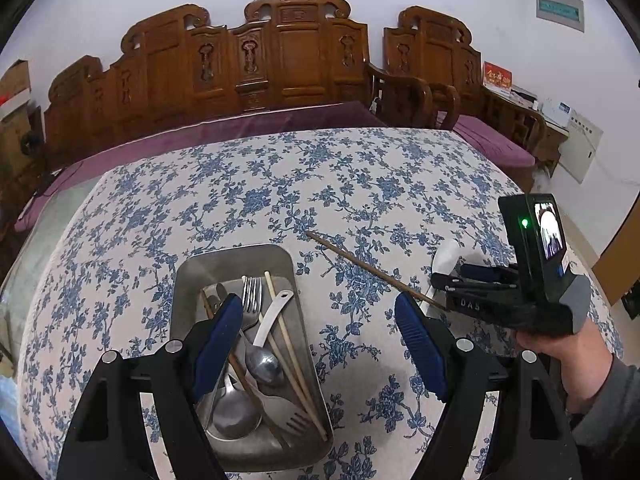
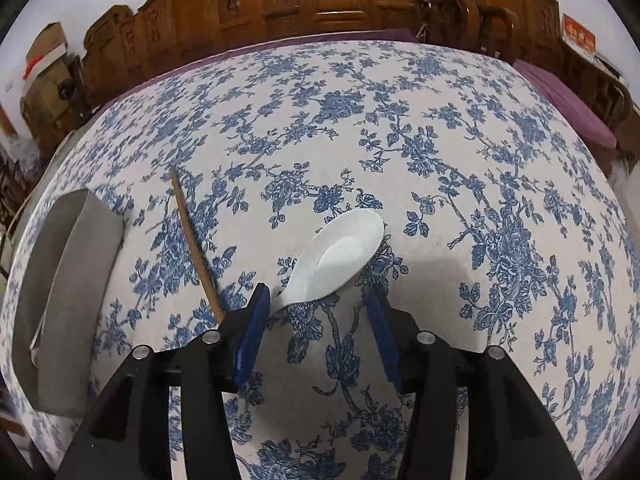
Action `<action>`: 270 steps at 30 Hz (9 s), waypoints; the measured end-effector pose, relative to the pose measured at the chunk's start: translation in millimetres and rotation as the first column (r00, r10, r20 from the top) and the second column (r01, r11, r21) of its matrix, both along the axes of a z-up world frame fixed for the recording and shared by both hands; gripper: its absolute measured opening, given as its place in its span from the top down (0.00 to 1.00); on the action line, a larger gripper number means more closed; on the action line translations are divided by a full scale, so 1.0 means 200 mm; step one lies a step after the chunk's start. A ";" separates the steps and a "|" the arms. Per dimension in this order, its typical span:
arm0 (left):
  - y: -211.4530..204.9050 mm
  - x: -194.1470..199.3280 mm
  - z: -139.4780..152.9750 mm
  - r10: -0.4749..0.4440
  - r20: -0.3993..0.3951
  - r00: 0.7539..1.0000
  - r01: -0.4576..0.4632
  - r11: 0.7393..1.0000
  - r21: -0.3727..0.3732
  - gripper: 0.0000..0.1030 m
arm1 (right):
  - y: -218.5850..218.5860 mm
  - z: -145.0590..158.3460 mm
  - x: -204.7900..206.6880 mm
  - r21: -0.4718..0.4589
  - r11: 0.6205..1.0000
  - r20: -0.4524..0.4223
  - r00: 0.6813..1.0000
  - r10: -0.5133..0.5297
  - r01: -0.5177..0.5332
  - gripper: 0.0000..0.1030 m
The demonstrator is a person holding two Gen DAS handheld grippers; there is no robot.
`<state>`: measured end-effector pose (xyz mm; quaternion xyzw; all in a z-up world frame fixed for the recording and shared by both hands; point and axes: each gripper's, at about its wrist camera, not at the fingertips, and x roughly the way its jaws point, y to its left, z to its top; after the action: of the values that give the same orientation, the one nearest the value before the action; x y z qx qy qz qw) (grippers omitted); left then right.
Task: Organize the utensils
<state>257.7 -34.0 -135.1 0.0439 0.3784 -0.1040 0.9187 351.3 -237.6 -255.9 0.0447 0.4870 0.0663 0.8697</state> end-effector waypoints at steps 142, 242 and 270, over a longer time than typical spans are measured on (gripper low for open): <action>0.72 -0.03 -0.08 0.110 -0.078 0.991 -0.108 0.994 0.028 0.74 | 1.01 0.43 -0.19 0.178 0.934 0.109 0.949 0.296 -0.311 0.95; 0.09 -0.88 0.63 0.134 0.301 0.944 -0.124 0.991 -0.052 0.07 | 0.08 1.19 -1.39 0.058 0.997 0.557 0.830 0.002 -0.042 0.02; 0.10 -0.89 0.64 0.131 0.300 0.945 -0.118 0.991 -0.061 0.07 | 0.07 1.17 -1.39 0.061 0.997 0.553 0.833 -0.002 -0.038 0.02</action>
<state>79.1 -14.3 -6.9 0.0162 0.2326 -0.0458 0.9714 73.7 -222.7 -21.8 0.0492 0.2127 0.1012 0.9706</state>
